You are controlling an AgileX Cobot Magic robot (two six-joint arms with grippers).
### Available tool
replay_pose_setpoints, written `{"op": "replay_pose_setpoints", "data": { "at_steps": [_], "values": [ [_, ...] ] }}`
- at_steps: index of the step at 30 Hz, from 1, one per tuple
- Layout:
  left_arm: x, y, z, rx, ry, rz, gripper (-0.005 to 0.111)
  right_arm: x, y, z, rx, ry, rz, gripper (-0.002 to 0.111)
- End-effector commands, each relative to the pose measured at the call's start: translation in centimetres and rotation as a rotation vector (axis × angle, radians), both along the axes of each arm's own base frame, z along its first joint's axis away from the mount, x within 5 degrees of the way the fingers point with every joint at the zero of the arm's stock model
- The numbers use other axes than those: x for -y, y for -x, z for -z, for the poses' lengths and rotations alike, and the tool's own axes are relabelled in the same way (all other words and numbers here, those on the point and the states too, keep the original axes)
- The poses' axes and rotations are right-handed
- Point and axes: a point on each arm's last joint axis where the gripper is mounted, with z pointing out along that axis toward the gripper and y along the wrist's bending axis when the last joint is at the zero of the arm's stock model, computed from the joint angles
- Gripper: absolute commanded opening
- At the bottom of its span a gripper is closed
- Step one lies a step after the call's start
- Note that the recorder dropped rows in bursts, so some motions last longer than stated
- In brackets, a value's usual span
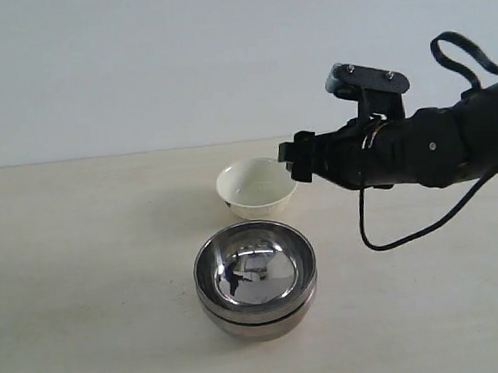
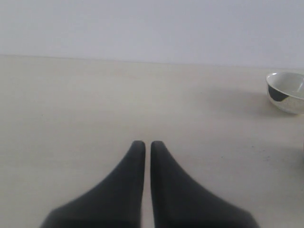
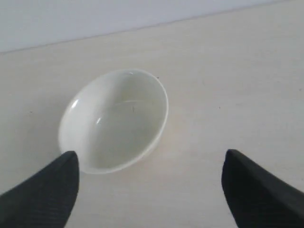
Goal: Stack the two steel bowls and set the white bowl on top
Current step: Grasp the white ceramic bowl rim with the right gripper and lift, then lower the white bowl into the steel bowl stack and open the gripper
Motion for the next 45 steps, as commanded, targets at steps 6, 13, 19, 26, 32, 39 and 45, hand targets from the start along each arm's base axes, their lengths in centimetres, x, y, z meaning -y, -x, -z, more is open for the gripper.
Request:
{"op": "replay_pose_setpoints", "data": {
  "at_steps": [6,13,19,26,32,39,45],
  "values": [
    [0.0,0.0,0.0,0.007,0.005,0.003,0.004,-3.2,-6.1,4.1,-0.135,0.058,-0.037,0.075],
    [0.0,0.0,0.0,0.007,0.005,0.003,0.004,-4.3,-8.1,6.9,-0.195,0.054,-0.025,0.075],
    [0.0,0.0,0.0,0.007,0.005,0.003,0.004,-4.3,-8.1,8.0,-0.215,0.056,-0.018,0.055],
    [0.0,0.0,0.0,0.007,0.005,0.003,0.004,-4.3,-8.1,8.0,-0.216,0.056,-0.018,-0.001],
    [0.0,0.0,0.0,0.007,0.005,0.003,0.004,-4.3,-8.1,7.5,-0.204,0.056,-0.022,0.000],
    [0.0,0.0,0.0,0.007,0.005,0.003,0.004,-4.1,-7.3,2.6,-0.171,0.075,-0.072,0.000],
    [0.0,0.0,0.0,0.007,0.005,0.003,0.004,-2.9,-4.7,-3.2,-0.106,0.065,-0.097,0.000]
  ]
}}
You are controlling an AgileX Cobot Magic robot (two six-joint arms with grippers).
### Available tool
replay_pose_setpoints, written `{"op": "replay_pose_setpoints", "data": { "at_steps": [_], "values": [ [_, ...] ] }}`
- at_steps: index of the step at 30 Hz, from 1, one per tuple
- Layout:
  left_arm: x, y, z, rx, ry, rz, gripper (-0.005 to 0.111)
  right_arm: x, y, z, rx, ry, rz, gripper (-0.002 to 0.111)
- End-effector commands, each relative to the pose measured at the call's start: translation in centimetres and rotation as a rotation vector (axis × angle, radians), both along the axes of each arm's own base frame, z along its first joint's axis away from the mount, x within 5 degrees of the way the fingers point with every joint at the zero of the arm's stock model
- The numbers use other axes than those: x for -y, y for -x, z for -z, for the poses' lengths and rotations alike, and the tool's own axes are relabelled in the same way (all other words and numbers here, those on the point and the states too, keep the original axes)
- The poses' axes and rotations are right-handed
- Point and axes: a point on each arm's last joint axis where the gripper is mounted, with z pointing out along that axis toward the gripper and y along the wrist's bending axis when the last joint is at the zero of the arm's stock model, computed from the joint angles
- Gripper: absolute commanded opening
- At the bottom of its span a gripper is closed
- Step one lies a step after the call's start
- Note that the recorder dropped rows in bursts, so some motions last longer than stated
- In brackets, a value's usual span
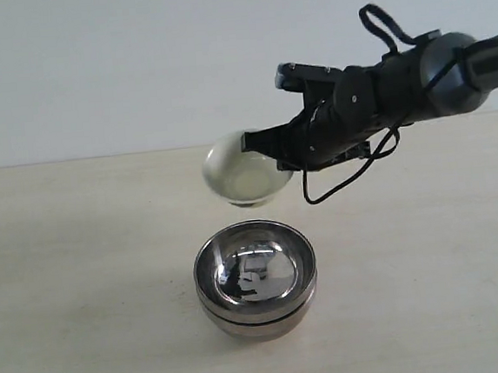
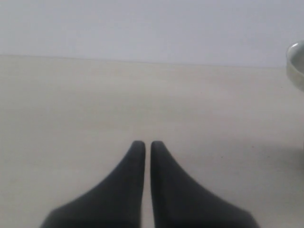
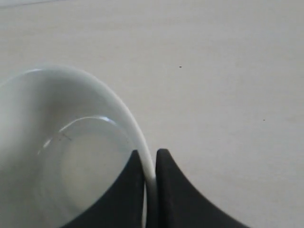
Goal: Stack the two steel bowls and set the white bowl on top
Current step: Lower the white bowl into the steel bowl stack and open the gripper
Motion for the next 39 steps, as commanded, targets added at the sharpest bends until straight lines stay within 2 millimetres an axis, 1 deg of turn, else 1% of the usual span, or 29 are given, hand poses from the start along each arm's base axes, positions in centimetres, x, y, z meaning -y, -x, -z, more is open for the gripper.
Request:
{"op": "replay_pose_setpoints", "data": {
  "at_steps": [1,2,3,6,7,10,14,16,19,26,32,34,37,39],
  "values": [
    [0.0,0.0,0.0,0.007,0.005,0.003,0.004,1.5,2.6,-4.2,0.053,0.004,-0.024,0.000],
    [0.0,0.0,0.0,0.007,0.005,0.003,0.004,1.7,3.2,-4.7,0.052,0.010,-0.033,0.000],
    [0.0,0.0,0.0,0.007,0.005,0.003,0.004,2.2,4.2,-5.7,0.036,0.031,-0.058,0.000],
    [0.0,0.0,0.0,0.007,0.005,0.003,0.004,2.8,6.1,-6.9,-0.031,0.091,-0.126,0.000],
    [0.0,0.0,0.0,0.007,0.005,0.003,0.004,2.8,7.0,-6.8,-0.061,0.104,-0.156,0.000],
    [0.0,0.0,0.0,0.007,0.005,0.003,0.004,2.4,8.4,-6.3,-0.070,0.101,-0.187,0.000],
    [0.0,0.0,0.0,0.007,0.005,0.003,0.004,2.1,9.5,-4.5,-0.114,0.108,-0.200,0.000],
    [0.0,0.0,0.0,0.007,0.005,0.003,0.004,2.2,9.9,-3.7,-0.135,0.108,-0.198,0.000],
    [0.0,0.0,0.0,0.007,0.005,0.003,0.004,2.1,10.5,-2.9,-0.153,0.123,-0.216,0.000],
    [0.0,0.0,0.0,0.007,0.005,0.003,0.004,0.4,11.8,-2.3,-0.113,0.115,-0.253,0.000],
    [0.0,0.0,0.0,0.007,0.005,0.003,0.004,0.0,11.8,-2.4,-0.094,0.102,-0.249,0.000],
    [0.0,0.0,0.0,0.007,0.005,0.003,0.004,0.0,11.8,-1.9,-0.111,0.110,-0.253,0.000],
    [0.0,0.0,0.0,0.007,0.005,0.003,0.004,-0.2,11.5,-0.5,-0.156,0.127,-0.250,0.000],
    [0.0,0.0,0.0,0.007,0.005,0.003,0.004,-0.2,11.4,0.0,-0.160,0.132,-0.248,0.000]
  ]
}}
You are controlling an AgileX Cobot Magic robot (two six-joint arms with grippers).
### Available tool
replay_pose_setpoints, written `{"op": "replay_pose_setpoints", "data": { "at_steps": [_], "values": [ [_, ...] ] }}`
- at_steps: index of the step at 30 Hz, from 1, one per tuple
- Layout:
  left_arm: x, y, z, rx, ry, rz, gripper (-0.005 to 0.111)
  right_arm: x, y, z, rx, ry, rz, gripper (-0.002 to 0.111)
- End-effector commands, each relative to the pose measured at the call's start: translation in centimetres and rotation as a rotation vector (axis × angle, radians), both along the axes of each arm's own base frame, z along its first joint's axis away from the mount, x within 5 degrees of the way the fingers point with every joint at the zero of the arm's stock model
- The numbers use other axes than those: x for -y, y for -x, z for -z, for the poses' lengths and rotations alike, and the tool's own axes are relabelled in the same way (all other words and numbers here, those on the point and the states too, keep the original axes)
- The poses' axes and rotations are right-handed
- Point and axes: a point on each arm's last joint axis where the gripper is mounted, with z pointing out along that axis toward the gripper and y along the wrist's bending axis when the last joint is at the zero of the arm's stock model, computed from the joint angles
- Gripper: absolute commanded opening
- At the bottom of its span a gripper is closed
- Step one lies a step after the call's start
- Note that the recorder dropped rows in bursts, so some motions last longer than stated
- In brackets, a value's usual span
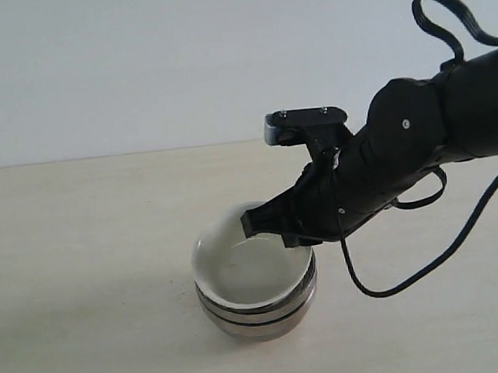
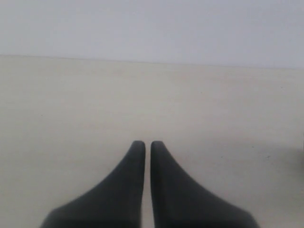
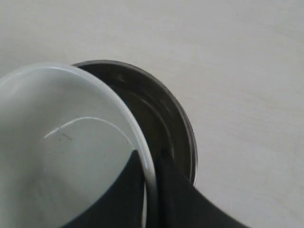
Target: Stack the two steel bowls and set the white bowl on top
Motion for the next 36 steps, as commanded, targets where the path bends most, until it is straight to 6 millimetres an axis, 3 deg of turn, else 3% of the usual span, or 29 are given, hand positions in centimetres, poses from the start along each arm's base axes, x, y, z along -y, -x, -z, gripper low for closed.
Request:
{"op": "replay_pose_setpoints", "data": {
  "at_steps": [1,14,17,21,24,36],
  "values": [
    [0.0,0.0,0.0,0.007,0.005,0.003,0.004,-0.2,-0.4,1.0,-0.005,0.003,0.010,0.000],
    [0.0,0.0,0.0,0.007,0.005,0.003,0.004,-0.3,-0.5,1.0,0.014,0.006,-0.003,0.001],
    [0.0,0.0,0.0,0.007,0.005,0.003,0.004,-0.3,-0.5,1.0,0.014,0.006,-0.003,0.015],
    [0.0,0.0,0.0,0.007,0.005,0.003,0.004,-0.3,-0.5,0.9,0.016,0.004,-0.003,0.043],
    [0.0,0.0,0.0,0.007,0.005,0.003,0.004,-0.3,-0.5,0.8,0.023,0.001,-0.001,0.049],
    [0.0,0.0,0.0,0.007,0.005,0.003,0.004,0.5,0.6,-4.7,0.169,-0.085,-0.007,0.048]
  ]
}}
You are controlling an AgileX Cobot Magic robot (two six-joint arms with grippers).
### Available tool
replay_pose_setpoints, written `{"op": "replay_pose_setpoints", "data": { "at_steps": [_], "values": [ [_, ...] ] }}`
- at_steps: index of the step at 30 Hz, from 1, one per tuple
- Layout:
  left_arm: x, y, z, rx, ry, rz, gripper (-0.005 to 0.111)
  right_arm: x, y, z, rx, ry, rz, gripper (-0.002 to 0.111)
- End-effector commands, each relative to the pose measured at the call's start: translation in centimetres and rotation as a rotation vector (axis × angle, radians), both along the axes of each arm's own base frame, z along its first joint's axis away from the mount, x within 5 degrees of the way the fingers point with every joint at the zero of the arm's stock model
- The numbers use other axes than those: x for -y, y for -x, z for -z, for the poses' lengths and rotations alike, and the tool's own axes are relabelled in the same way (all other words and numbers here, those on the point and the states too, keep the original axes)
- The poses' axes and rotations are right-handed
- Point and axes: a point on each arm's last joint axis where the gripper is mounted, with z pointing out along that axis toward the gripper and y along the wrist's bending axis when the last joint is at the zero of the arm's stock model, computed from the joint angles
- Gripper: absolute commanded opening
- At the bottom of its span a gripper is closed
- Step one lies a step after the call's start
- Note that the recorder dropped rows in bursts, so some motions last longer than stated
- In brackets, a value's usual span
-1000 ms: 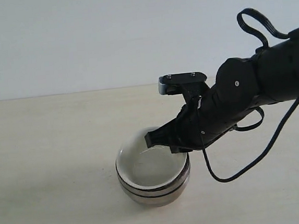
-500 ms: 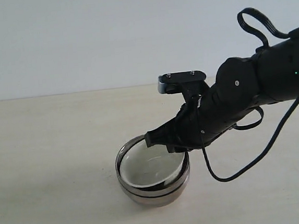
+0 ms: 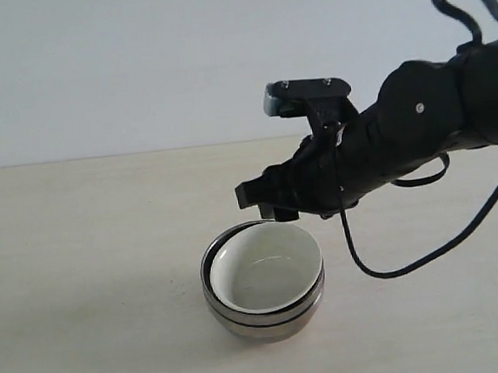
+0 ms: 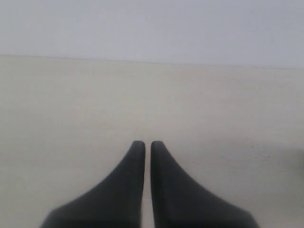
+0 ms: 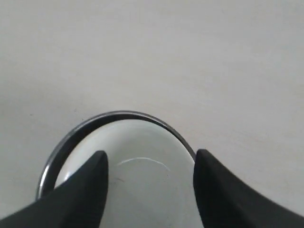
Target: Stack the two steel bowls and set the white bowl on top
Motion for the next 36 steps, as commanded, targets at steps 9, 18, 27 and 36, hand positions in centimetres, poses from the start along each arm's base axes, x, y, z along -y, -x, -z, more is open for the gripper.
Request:
{"op": "replay_pose_setpoints", "data": {
  "at_steps": [9,18,27,36],
  "values": [
    [0.0,0.0,0.0,0.007,0.005,0.003,0.004,1.3,3.0,-1.7,-0.089,0.109,-0.139,0.000],
    [0.0,0.0,0.0,0.007,0.005,0.003,0.004,2.4,4.1,1.6,-0.102,0.130,-0.107,0.000],
    [0.0,0.0,0.0,0.007,0.005,0.003,0.004,2.4,3.8,2.6,-0.073,0.106,-0.064,0.000],
    [0.0,0.0,0.0,0.007,0.005,0.003,0.004,2.1,3.2,4.6,-0.105,0.132,-0.059,0.000]
  ]
}}
